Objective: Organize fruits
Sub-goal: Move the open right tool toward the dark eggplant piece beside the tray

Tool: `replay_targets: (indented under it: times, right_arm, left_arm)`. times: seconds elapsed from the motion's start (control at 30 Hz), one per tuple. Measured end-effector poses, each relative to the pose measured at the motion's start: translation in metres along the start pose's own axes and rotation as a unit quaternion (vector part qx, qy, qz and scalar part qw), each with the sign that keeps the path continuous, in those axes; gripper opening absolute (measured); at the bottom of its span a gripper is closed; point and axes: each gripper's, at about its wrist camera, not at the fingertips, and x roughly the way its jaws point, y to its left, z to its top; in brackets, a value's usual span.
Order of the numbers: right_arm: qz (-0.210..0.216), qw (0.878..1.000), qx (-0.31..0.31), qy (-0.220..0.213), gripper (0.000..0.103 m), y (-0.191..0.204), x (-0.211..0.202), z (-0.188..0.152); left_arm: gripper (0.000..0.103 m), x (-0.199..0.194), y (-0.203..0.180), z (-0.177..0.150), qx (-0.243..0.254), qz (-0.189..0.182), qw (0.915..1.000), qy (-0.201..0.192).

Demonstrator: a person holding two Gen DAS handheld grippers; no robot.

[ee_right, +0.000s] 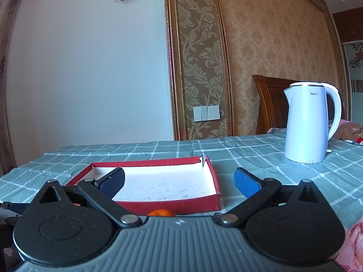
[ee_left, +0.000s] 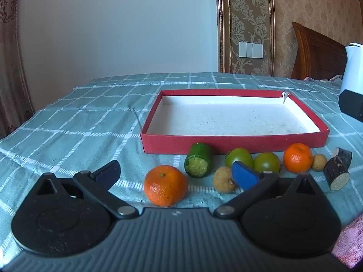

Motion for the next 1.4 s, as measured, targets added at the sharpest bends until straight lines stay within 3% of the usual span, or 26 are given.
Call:
replay_targets:
  times: [0.4, 1.4]
  right_arm:
    - [-0.001, 1.000, -0.005, 0.004, 0.103, 0.004, 0.000, -0.006]
    - [-0.011, 0.997, -0.013, 0.073, 0.103, 0.005, 0.010, -0.005]
  left_arm:
    - [0.103, -0.001, -0.002, 0.000, -0.009, -0.001, 0.9999, 0.006]
    - [0.103, -0.003, 0.001, -0.003, -0.014, -0.014, 0.9998, -0.004]
